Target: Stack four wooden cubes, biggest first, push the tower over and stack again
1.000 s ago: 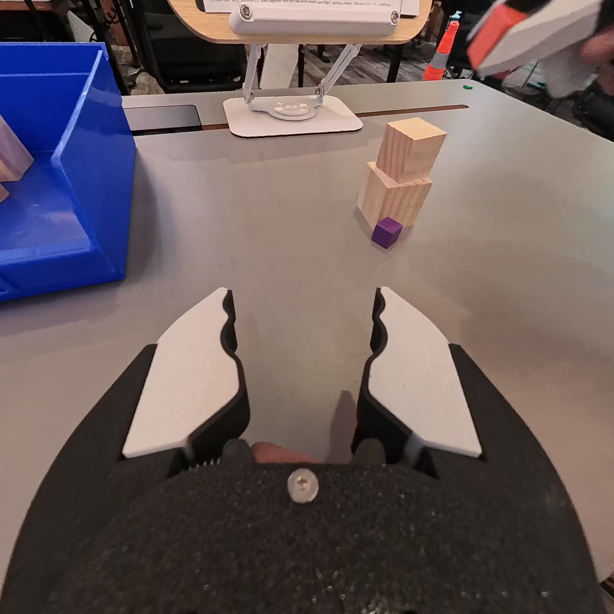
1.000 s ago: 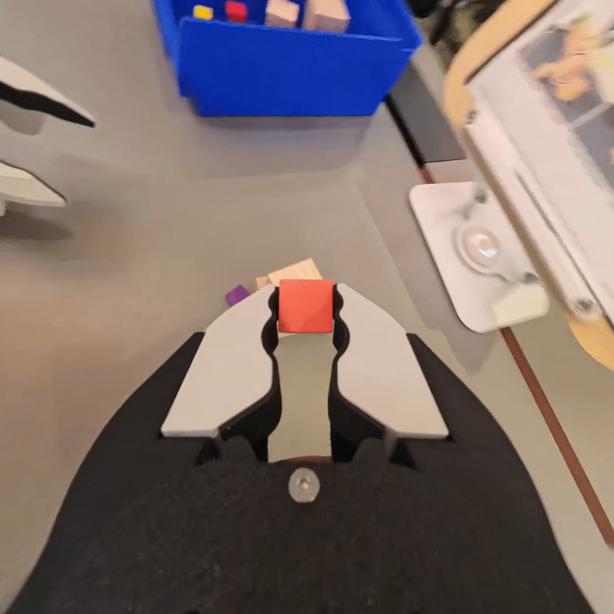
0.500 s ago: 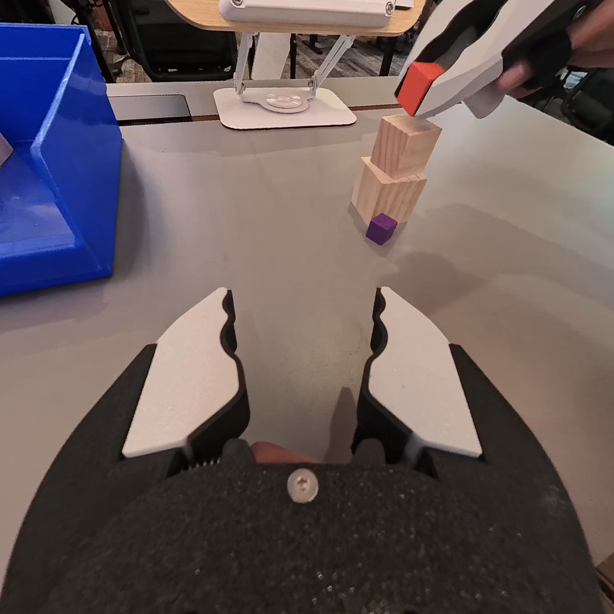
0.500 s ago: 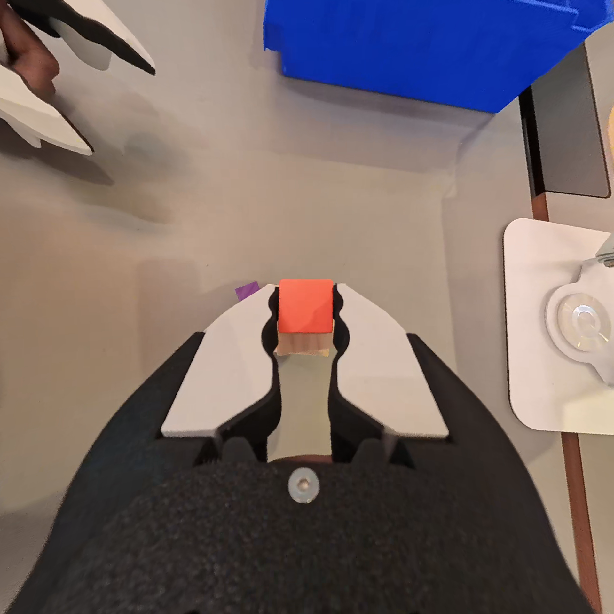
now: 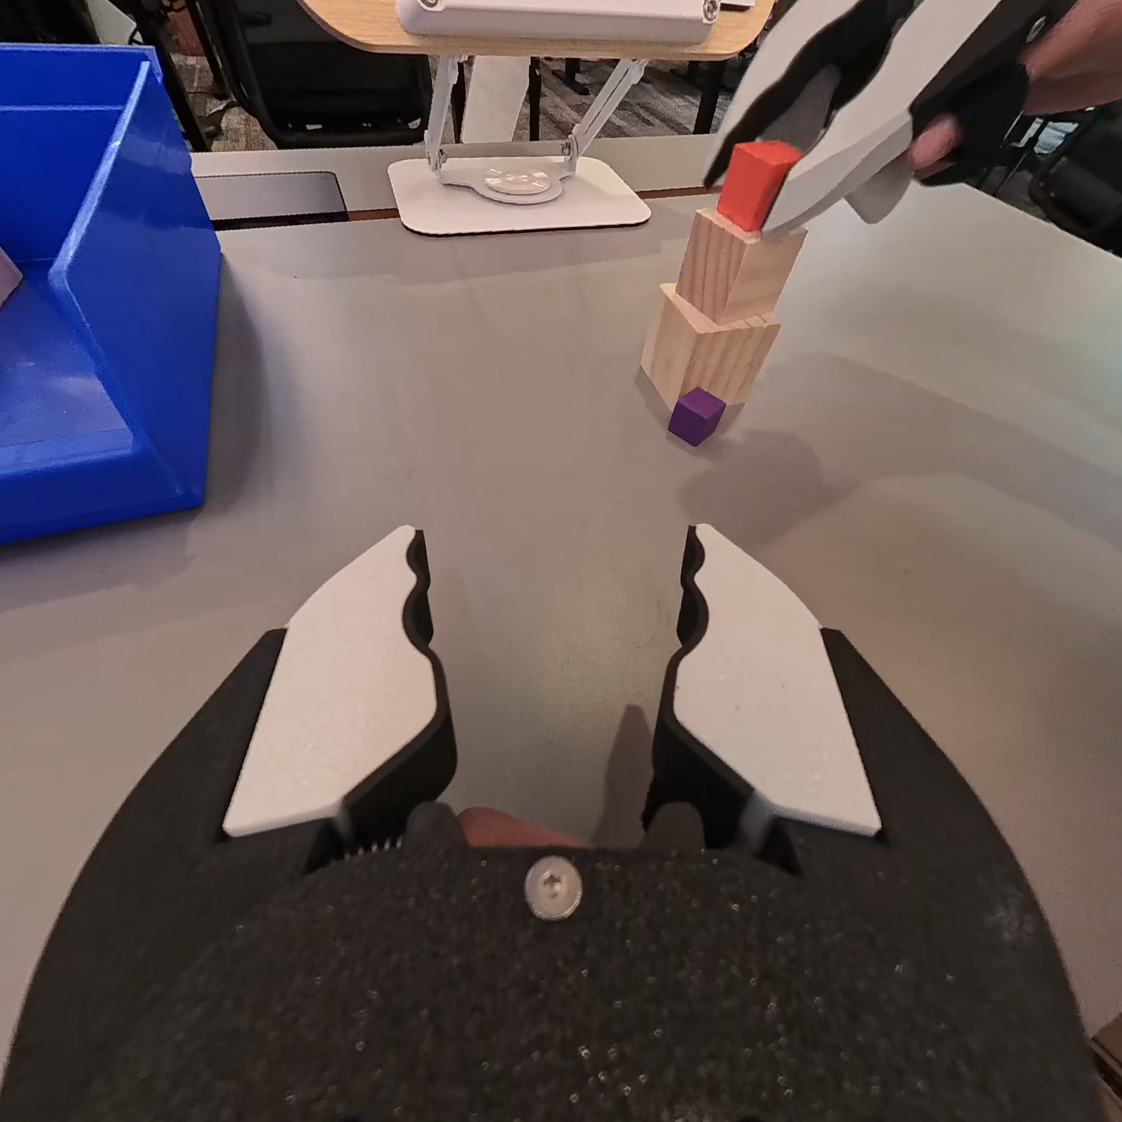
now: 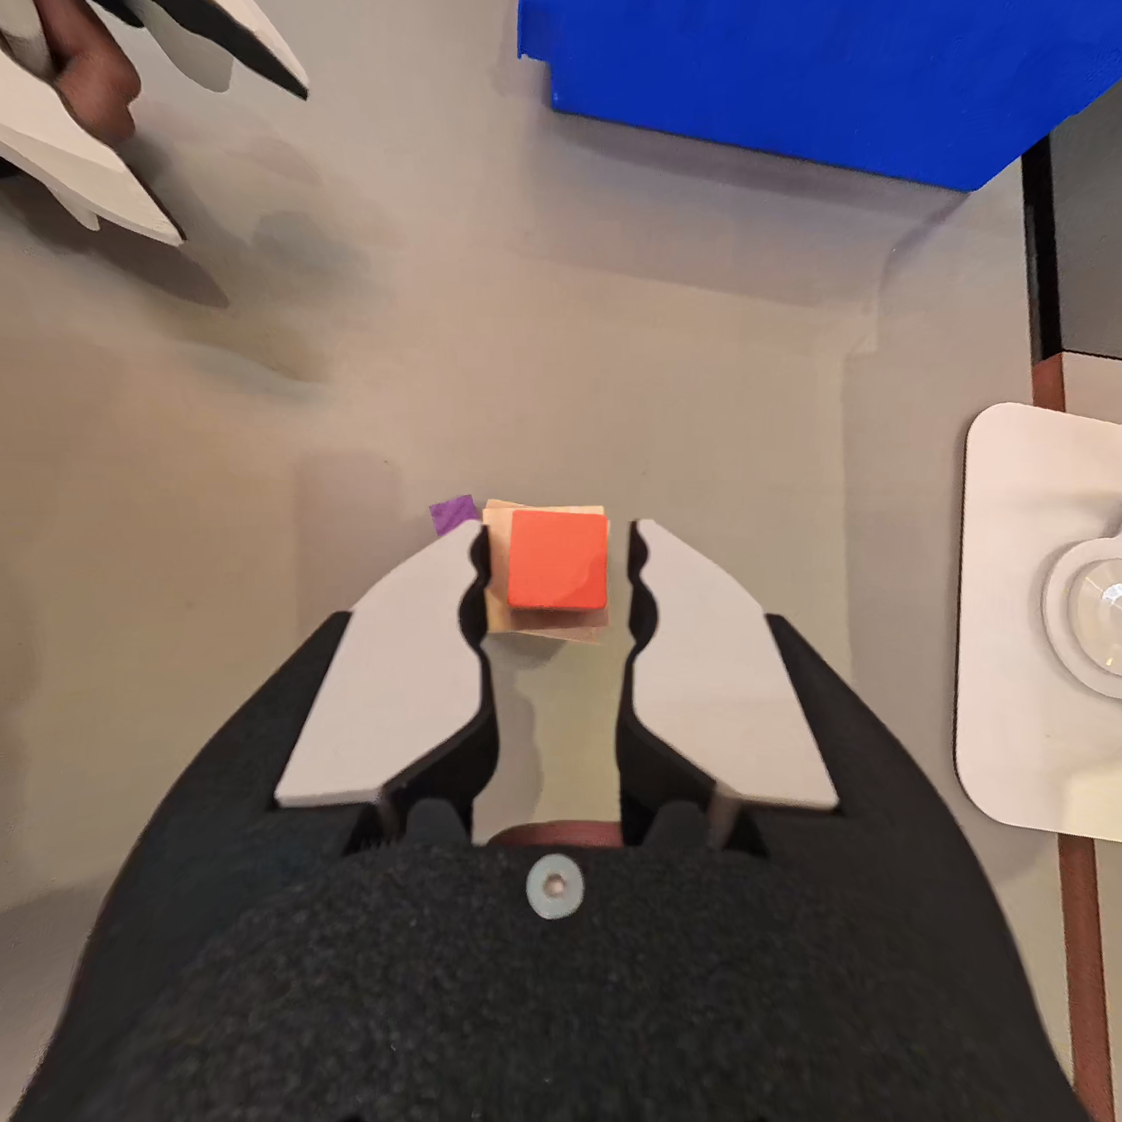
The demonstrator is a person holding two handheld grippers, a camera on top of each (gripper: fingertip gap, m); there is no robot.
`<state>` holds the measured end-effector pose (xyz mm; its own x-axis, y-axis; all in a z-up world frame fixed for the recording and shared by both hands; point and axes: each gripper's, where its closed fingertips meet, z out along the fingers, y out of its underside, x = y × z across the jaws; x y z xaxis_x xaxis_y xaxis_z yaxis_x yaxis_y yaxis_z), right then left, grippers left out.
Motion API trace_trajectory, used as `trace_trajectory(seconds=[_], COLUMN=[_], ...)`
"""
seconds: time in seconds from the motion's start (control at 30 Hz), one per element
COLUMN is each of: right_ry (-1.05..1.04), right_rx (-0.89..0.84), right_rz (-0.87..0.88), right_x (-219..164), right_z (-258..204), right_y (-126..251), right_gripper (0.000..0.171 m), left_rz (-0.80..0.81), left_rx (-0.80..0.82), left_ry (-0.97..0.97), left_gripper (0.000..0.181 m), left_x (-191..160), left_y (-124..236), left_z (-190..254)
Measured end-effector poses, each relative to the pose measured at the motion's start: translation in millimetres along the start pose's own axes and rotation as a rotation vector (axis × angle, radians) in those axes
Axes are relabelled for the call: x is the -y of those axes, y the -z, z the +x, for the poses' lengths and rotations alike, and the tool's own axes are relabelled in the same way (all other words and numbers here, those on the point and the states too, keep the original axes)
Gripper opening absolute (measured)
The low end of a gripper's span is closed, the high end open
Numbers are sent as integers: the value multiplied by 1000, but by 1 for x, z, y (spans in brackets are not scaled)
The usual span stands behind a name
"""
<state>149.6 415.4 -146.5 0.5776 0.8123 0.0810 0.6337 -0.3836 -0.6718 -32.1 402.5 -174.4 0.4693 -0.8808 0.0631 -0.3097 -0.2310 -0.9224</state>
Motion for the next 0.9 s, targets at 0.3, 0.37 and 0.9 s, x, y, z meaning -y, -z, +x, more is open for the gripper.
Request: trace_trajectory(seconds=[0.3, 0.37, 0.9], right_ry=[-70, -170, -795], right_rx=[-469, -685, -1018], right_rz=[363, 403, 76], right_x=[56, 41, -121], right_z=[-21, -44, -150], right_y=[98, 110, 61], right_gripper=[46, 48, 88], left_rz=[4, 8, -92], left_rx=[-8, -22, -139], left_ry=[4, 1, -75], left_gripper=[80, 80, 81], left_x=[3, 6, -11], left_y=[2, 3, -4], left_z=[1, 3, 37])
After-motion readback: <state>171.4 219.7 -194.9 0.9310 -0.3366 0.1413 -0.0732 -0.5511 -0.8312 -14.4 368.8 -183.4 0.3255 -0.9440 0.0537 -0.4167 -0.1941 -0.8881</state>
